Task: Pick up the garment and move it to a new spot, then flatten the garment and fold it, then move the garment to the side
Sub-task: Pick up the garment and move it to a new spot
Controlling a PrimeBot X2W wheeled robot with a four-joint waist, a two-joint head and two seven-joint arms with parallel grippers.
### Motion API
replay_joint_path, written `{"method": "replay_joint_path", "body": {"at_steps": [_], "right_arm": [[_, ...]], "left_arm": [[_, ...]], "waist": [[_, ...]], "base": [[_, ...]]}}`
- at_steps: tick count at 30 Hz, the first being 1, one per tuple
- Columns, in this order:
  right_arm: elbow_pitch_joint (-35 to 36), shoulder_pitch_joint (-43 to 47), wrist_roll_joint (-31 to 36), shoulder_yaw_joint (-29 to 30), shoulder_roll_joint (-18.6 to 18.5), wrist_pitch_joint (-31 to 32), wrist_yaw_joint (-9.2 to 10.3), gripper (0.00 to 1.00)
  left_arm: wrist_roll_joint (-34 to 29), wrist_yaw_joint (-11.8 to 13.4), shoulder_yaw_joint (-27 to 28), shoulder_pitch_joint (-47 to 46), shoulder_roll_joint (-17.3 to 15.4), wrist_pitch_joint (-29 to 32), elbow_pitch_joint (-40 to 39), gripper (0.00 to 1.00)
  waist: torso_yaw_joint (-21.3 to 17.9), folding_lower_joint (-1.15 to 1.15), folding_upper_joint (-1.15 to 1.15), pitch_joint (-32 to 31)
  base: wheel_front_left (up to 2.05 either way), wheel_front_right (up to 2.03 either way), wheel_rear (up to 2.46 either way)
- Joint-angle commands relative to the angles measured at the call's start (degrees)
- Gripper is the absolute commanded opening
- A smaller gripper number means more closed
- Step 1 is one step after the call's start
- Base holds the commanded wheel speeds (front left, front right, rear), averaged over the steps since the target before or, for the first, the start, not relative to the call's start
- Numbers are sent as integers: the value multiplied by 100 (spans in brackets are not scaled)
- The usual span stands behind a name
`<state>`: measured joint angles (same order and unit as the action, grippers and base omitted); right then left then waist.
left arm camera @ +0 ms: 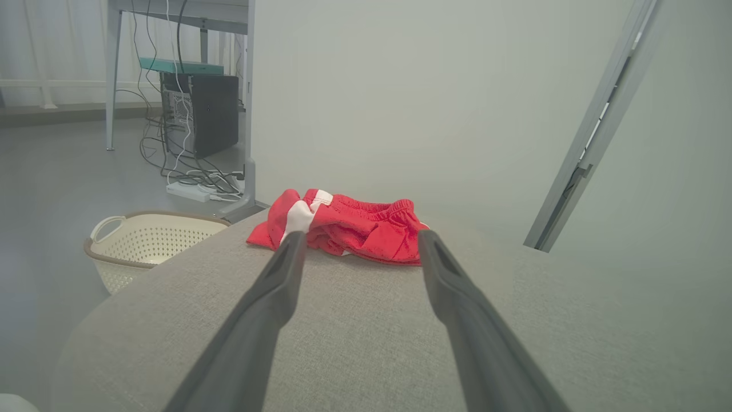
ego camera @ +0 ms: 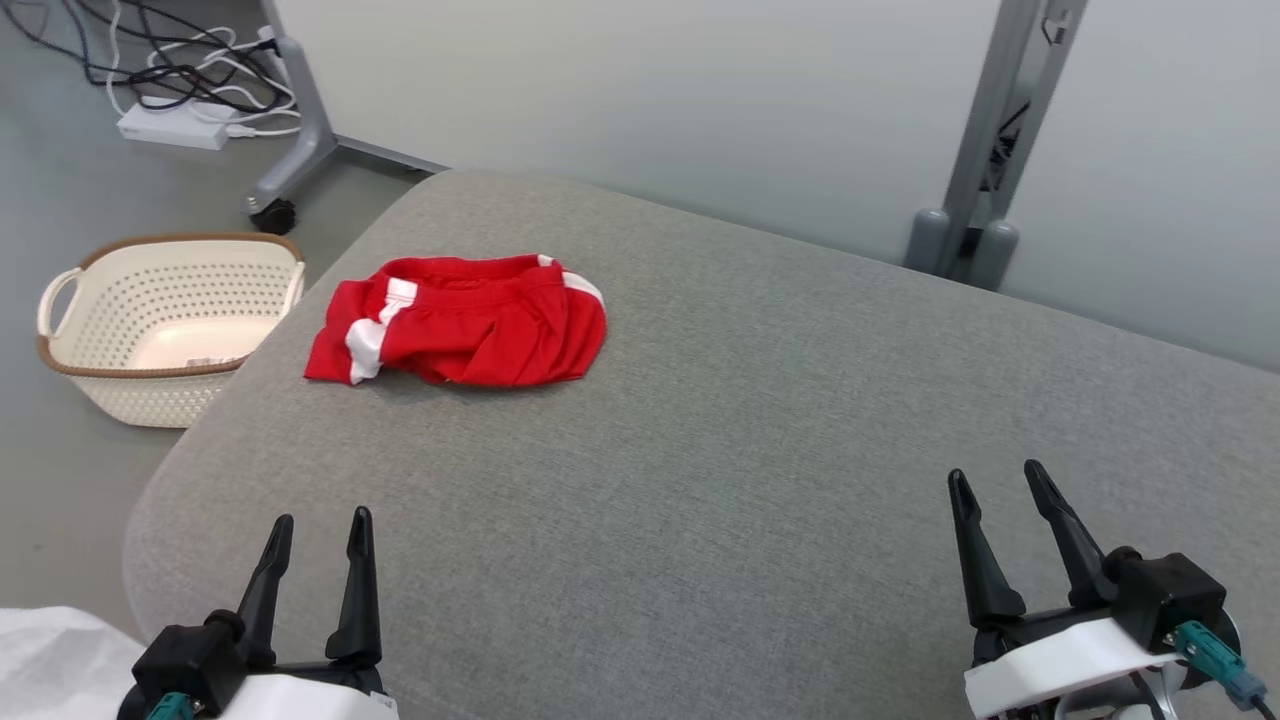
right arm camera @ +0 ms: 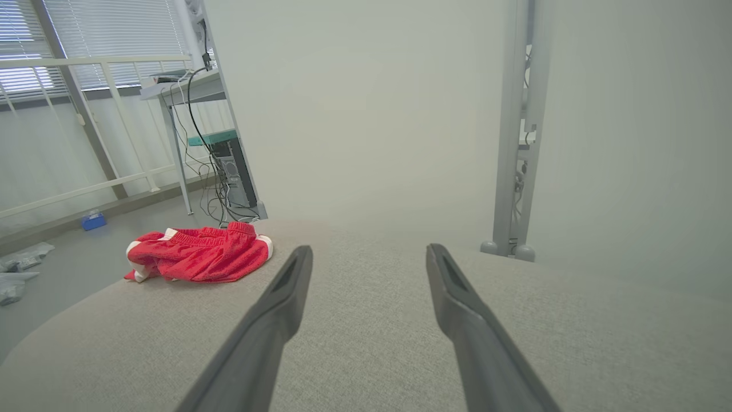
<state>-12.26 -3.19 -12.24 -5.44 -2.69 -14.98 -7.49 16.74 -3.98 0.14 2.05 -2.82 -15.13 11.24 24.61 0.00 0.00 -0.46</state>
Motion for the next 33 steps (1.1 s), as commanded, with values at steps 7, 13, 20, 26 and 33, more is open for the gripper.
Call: {"method": "replay_joint_path", "body": {"at_steps": [7,13,20,26,33], "right_arm": [[-105,-197,75,-311,-37,-20,-1,100],[-202,-330,60,-395,-39,-20,-1,100],[-241,-299,31,-432,-38,-20,-1,100],[-230,-215,63,-405,-39,-20,-1,100],[-157,-30,217,-155,-39,-20,-1,100]], "left_arm": [[109,84,167,112,-19,6,-194,100],[158,147,194,154,-19,6,-262,100],[140,170,171,163,-19,6,-267,100],[157,112,180,126,-19,6,-207,100],[-176,-110,338,-194,-16,6,197,100]], "waist": [[528,0,0,89],[546,0,0,119],[512,0,0,68],[470,0,0,4],[443,0,0,-32]], "base": [[0,0,0],[0,0,0],[0,0,0],[0,0,0],[0,0,0]]}}
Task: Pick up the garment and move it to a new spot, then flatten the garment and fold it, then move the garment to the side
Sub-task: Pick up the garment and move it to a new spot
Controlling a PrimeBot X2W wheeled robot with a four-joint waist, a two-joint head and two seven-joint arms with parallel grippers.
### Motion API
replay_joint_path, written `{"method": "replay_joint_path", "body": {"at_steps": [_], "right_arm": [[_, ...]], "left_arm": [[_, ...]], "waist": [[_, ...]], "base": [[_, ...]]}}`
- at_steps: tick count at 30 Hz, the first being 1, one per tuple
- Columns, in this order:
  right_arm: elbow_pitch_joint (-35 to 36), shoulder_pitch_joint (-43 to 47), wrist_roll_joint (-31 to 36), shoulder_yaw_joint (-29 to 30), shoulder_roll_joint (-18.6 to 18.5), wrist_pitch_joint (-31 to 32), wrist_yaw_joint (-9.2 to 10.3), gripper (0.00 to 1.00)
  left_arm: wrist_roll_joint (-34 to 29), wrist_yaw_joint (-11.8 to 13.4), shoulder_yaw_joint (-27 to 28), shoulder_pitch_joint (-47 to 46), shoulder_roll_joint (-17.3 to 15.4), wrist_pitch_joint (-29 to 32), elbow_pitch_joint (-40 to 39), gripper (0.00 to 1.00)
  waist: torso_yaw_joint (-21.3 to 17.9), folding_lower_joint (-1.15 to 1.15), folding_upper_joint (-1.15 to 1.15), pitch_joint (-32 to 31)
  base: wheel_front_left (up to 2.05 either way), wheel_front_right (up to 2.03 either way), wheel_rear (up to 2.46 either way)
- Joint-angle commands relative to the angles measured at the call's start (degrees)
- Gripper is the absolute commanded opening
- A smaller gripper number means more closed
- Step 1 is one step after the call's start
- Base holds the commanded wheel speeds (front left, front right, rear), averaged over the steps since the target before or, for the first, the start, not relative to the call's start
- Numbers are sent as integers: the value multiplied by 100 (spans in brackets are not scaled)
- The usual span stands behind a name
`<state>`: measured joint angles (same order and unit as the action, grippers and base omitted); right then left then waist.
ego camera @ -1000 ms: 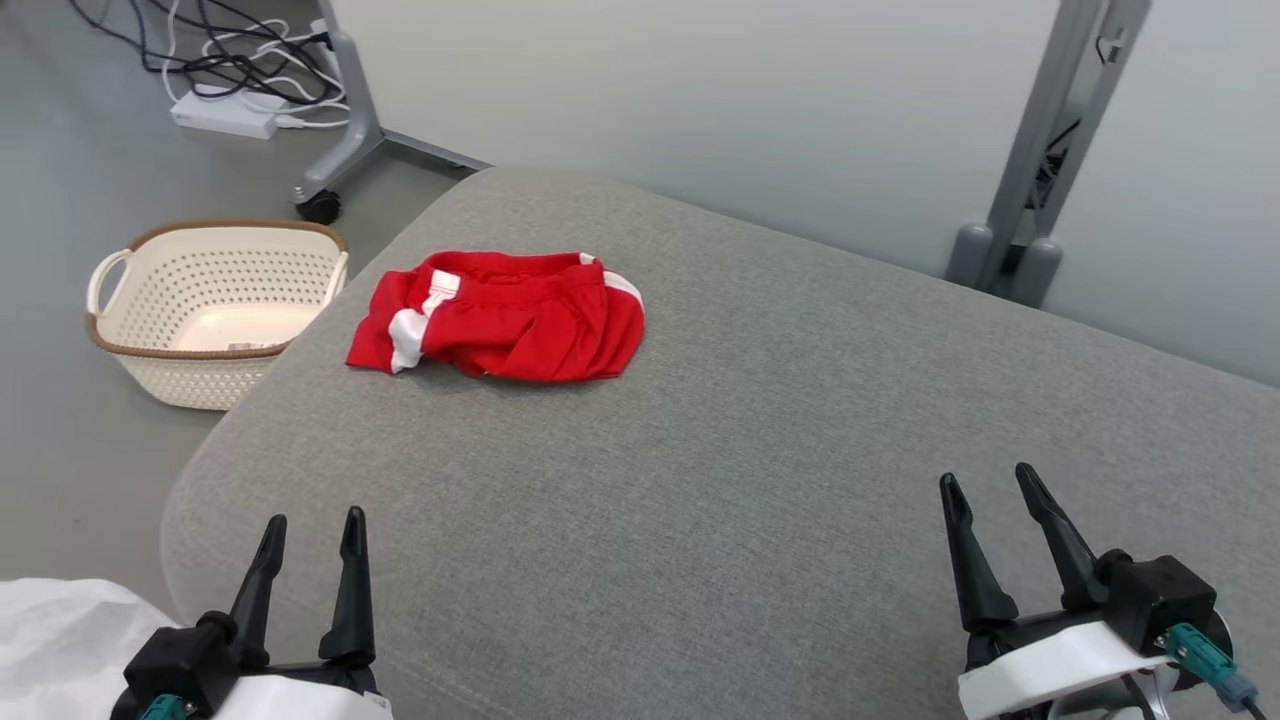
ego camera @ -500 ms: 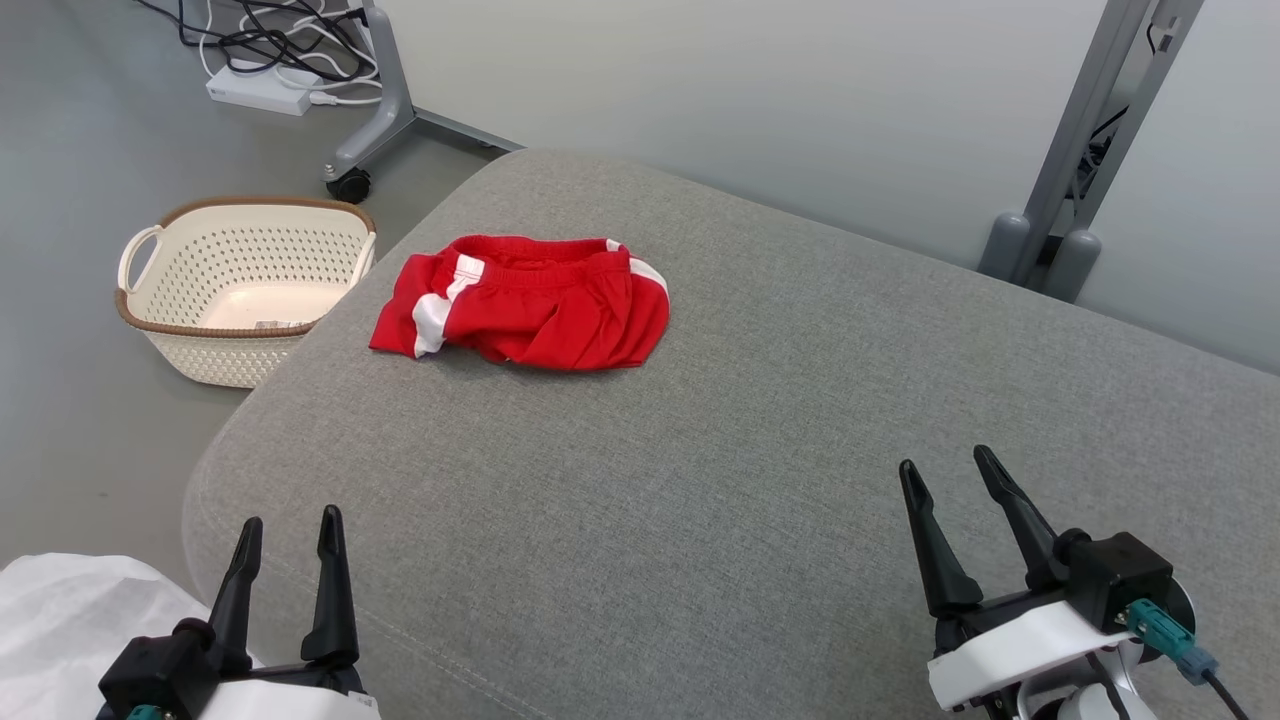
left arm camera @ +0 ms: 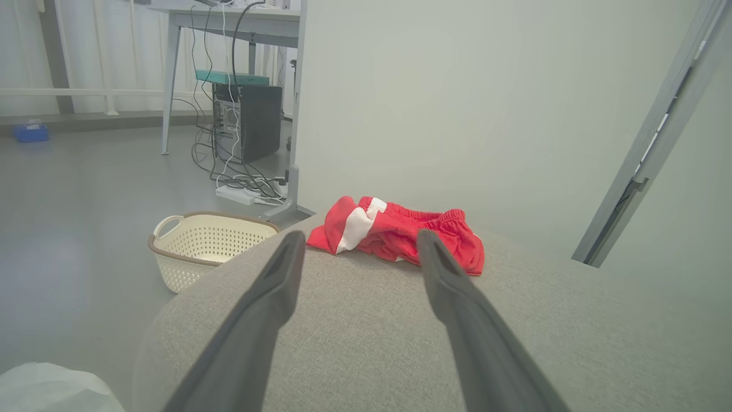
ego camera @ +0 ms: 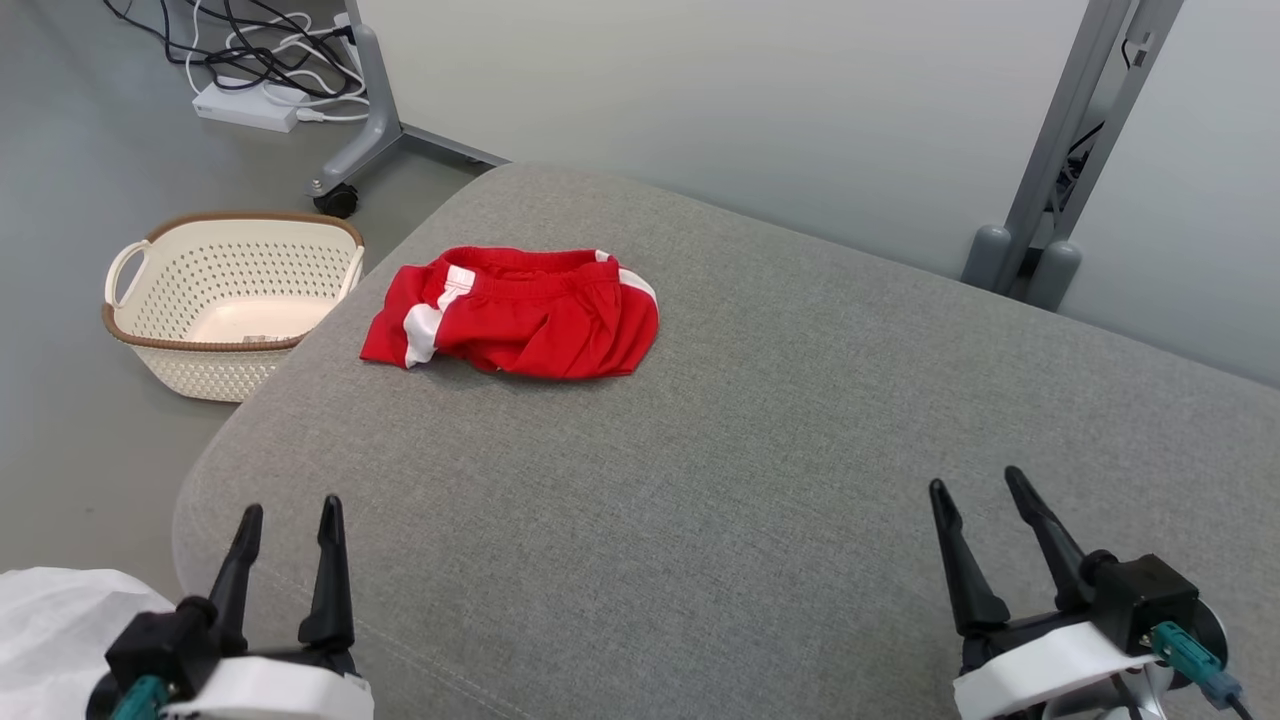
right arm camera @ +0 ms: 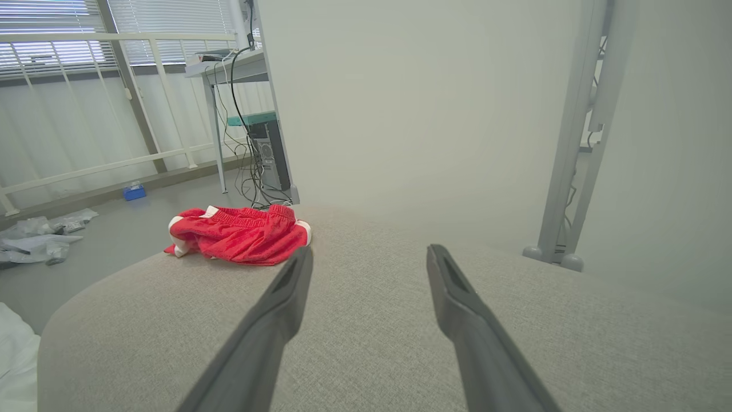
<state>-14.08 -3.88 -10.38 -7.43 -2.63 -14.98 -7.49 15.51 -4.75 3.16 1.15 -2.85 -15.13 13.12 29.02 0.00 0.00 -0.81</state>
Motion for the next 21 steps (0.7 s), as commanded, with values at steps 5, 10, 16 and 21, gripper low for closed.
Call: {"method": "replay_joint_path", "body": {"at_steps": [5,10,16,21], "right_arm": [[212,95,308,210,-42,-21,-1,100],[416,-102,583,68,-195,-20,0,100],[704,-403,625,-74,-543,-20,0,100],[881,-634,576,-211,-828,-20,0,100]], "left_arm": [[-24,-178,124,-770,-54,4,517,100],[-76,-234,10,-1862,-333,109,1536,100],[223,-265,-4,-3401,-813,895,2458,100],[569,-280,-204,-4446,-1116,1966,3200,100]], "waist": [[-3,0,0,265],[-246,0,0,735],[-564,0,0,1388],[-826,0,0,1818]], "base": [[0,0,0],[0,0,0],[0,0,0],[0,0,0]]}}
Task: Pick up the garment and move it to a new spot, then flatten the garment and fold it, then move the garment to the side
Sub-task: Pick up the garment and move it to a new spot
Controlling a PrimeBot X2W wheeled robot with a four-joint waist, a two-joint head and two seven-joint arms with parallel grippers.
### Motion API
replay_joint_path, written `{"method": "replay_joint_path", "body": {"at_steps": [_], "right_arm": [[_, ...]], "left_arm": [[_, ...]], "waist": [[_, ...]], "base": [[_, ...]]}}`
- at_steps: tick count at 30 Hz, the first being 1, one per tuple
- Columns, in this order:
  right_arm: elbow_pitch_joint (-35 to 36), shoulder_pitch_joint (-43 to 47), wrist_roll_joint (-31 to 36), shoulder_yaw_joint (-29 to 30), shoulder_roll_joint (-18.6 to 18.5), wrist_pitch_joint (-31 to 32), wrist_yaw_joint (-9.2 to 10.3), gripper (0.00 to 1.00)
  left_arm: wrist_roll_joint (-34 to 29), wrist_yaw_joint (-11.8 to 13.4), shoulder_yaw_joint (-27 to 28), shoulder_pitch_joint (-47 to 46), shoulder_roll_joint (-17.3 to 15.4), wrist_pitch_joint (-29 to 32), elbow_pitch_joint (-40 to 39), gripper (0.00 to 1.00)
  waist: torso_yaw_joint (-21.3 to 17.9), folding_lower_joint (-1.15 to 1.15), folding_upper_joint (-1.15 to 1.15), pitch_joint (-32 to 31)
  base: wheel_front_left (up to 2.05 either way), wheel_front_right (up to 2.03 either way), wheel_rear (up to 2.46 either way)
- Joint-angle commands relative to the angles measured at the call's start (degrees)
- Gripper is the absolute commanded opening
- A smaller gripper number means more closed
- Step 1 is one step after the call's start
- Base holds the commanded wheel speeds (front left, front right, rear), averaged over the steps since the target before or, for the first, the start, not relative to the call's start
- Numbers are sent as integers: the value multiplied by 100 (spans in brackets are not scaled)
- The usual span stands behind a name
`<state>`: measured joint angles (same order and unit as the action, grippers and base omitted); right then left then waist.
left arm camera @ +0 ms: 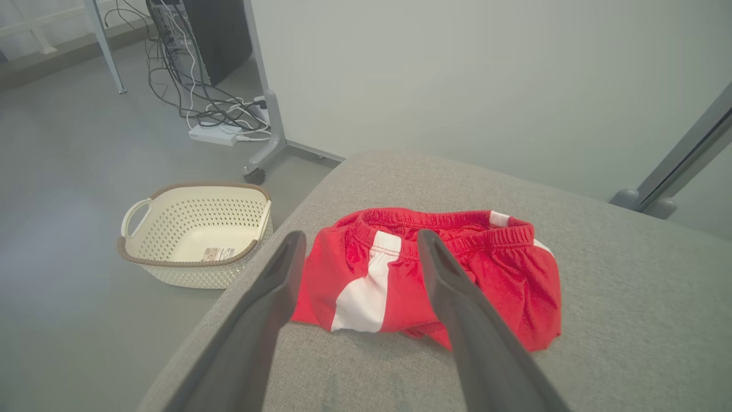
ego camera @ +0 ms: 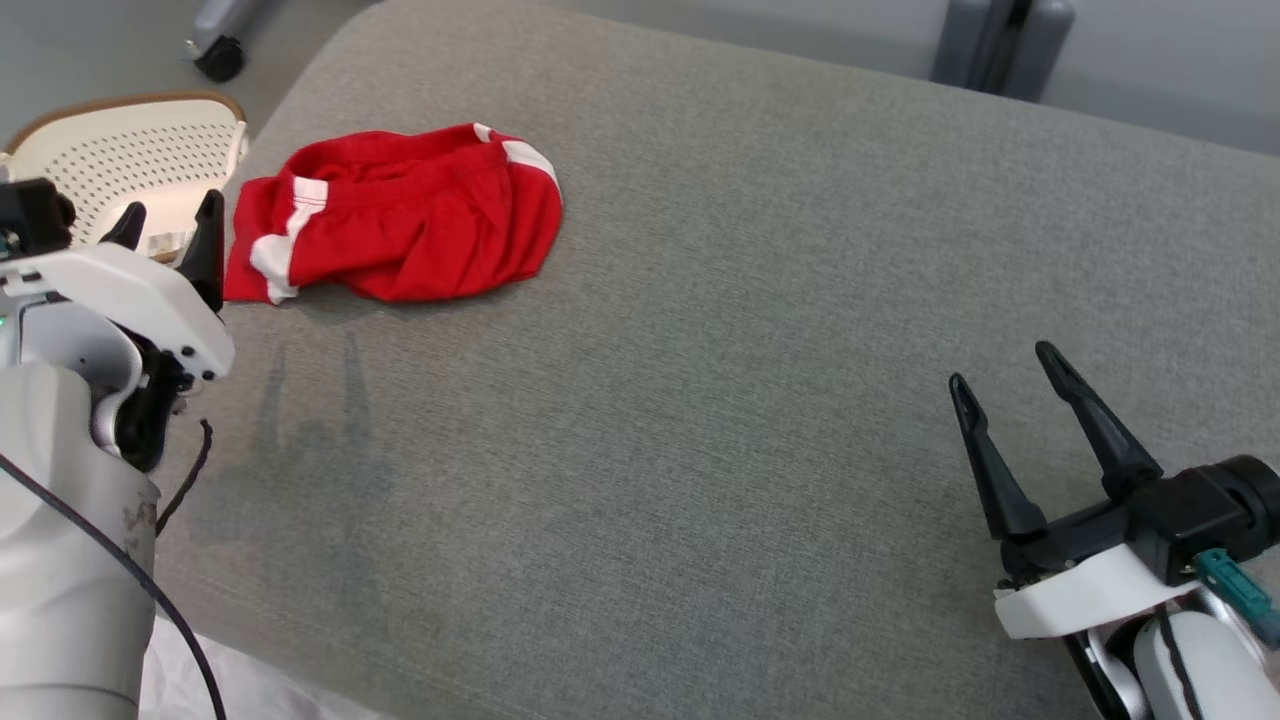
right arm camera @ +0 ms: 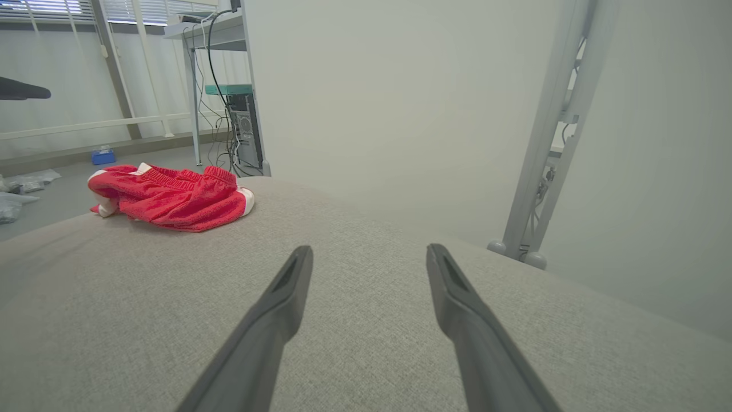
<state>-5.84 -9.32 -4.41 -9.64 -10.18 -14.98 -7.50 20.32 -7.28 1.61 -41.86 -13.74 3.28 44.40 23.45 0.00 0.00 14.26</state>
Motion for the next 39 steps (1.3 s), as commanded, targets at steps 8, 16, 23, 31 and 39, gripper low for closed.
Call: {"method": "replay_joint_path", "body": {"at_steps": [8,16,23,31,39], "right_arm": [[240,-340,-104,-147,-242,-20,1,100],[275,-521,-130,-293,-330,-20,1,100],[373,-642,-152,-345,-364,-20,0,100],[403,-665,-152,-349,-388,-20,1,100],[336,-644,-104,-316,-349,-20,0,100]], "left_arm": [[870,-21,-520,-1098,-258,1827,747,100],[863,107,-854,-1632,-396,2619,1359,100],[732,363,-965,-1968,-482,2722,1860,100],[760,403,-1046,-2100,-468,2879,2321,100],[776,223,-1127,-2181,-481,2721,2456,0]], "waist": [[-602,0,0,768],[-900,0,0,1093],[-1136,0,0,1315],[-1235,0,0,1419],[-1199,0,0,1342]], "base": [[0,0,0],[0,0,0],[0,0,0],[0,0,0],[0,0,0]]}}
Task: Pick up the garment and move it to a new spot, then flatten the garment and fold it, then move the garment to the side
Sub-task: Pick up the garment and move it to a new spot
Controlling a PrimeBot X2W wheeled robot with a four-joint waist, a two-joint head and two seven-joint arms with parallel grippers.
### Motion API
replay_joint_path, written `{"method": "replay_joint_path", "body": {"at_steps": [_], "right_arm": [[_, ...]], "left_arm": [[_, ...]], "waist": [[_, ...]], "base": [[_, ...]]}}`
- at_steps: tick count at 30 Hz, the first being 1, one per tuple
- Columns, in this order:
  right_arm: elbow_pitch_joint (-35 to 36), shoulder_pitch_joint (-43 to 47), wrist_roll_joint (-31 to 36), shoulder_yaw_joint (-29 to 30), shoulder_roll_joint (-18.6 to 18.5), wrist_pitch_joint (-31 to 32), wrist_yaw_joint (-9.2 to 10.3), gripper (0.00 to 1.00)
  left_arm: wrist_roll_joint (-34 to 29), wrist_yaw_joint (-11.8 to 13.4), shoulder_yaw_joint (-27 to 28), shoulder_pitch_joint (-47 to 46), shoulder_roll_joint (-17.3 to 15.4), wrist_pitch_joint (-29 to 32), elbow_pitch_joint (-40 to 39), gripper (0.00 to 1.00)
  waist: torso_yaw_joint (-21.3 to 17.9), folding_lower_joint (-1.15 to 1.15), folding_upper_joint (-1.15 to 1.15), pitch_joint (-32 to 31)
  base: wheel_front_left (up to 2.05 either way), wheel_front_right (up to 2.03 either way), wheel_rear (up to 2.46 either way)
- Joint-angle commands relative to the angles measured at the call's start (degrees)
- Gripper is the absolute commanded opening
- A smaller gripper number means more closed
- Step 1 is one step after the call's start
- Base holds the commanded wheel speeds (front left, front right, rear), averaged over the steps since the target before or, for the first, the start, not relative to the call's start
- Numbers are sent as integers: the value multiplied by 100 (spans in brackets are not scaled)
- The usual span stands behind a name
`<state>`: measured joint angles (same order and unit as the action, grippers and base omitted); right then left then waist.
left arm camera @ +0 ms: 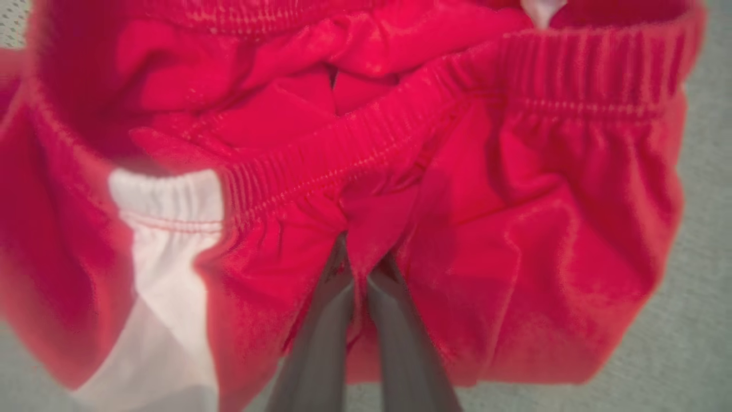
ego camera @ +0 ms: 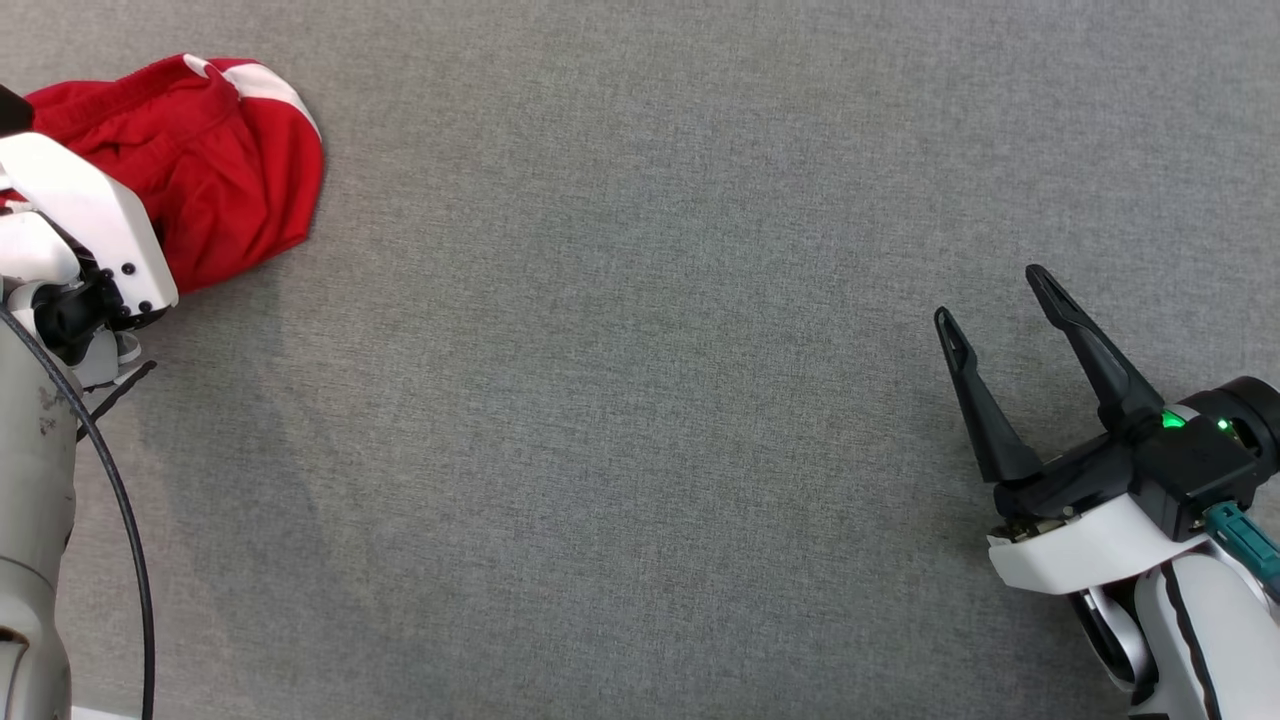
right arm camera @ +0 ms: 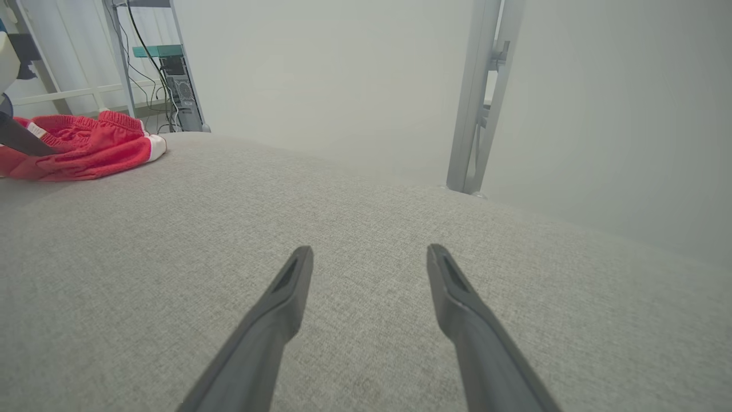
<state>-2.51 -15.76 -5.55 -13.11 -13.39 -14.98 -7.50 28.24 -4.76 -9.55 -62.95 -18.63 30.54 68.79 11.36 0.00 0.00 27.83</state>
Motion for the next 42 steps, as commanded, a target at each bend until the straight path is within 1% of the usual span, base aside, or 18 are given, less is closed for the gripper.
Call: {"method": "replay_joint_path", "body": {"at_steps": [1,3,6,12,15,16,17,21,23,25,28,31,32,34,35,39,40,42], "right_arm": [[-15,1,12,28,-21,-20,0,100],[-45,-17,13,4,-6,-20,1,100],[-62,-3,31,-48,51,-20,1,100],[-156,85,16,-87,139,-20,0,100],[-192,124,-12,-88,223,-20,1,100],[-192,124,-12,-88,223,-20,1,100],[-200,148,-20,-85,261,-21,1,100],[-273,286,-36,-61,422,-20,0,100],[-325,385,-40,-44,503,-21,1,100],[-382,476,-38,-40,566,-20,1,100],[-418,562,-27,1,670,-20,0,100],[-415,633,2,119,713,-20,1,100],[-407,673,33,189,765,-20,0,100],[-388,709,64,273,796,-20,1,100],[-323,723,73,359,848,-20,1,100],[-298,775,115,506,867,-20,1,100],[-265,724,129,600,901,-20,1,100],[-252,638,131,630,925,-20,1,100]], "left_arm": [[-14,-38,-18,-84,1,-68,15,0],[-43,-42,-40,-106,-29,-266,-22,0],[-17,-47,-11,-116,-28,-715,-91,0],[-46,-153,-71,-10,8,-1757,-252,0],[4,-217,-100,42,82,-2198,-330,0],[4,-217,-100,42,82,-2198,-330,0],[1,-228,-139,54,98,-2339,-384,0],[82,-275,-326,150,269,-2988,-744,0],[198,-281,-525,248,407,-3234,-1045,0],[357,-269,-766,388,416,-3429,-1407,0],[662,-272,-1179,623,438,-3576,-1973,0],[1017,-273,-1591,866,450,-3489,-2513,0],[1174,-273,-1850,988,401,-3421,-2834,0],[1299,-273,-2119,1128,396,-3293,-3114,0],[1378,-274,-2525,1271,338,-3104,-3483,0],[1451,-274,-3043,1505,302,-2877,-3820,0],[1321,-274,-3340,1626,310,-2752,-3835,0],[1275,-245,-3504,1752,464,-2739,-3762,0]], "waist": [[17,0,0,-40],[26,0,0,-99],[32,0,0,-240],[39,0,0,-664],[16,0,0,-944],[16,0,0,-944],[6,0,0,-1041],[-24,0,0,-1432],[-46,0,0,-1654],[-84,0,0,-1875],[-171,0,0,-2159],[-275,0,0,-2380],[-381,0,0,-2485],[-503,0,0,-2554],[-710,0,0,-2596],[-1012,0,0,-2588],[-1254,0,0,-2518],[-1435,0,0,-2449]], "base": [[0,0,0],[0,0,0],[0,0,0],[0,0,0],[0,0,0],[0,0,0],[0,0,0],[0,0,0],[0,0,0],[0,0,0],[0,0,0],[0,0,0],[0,0,0],[0,0,0],[0,0,0],[0,0,0],[0,0,0],[0,0,0]]}}
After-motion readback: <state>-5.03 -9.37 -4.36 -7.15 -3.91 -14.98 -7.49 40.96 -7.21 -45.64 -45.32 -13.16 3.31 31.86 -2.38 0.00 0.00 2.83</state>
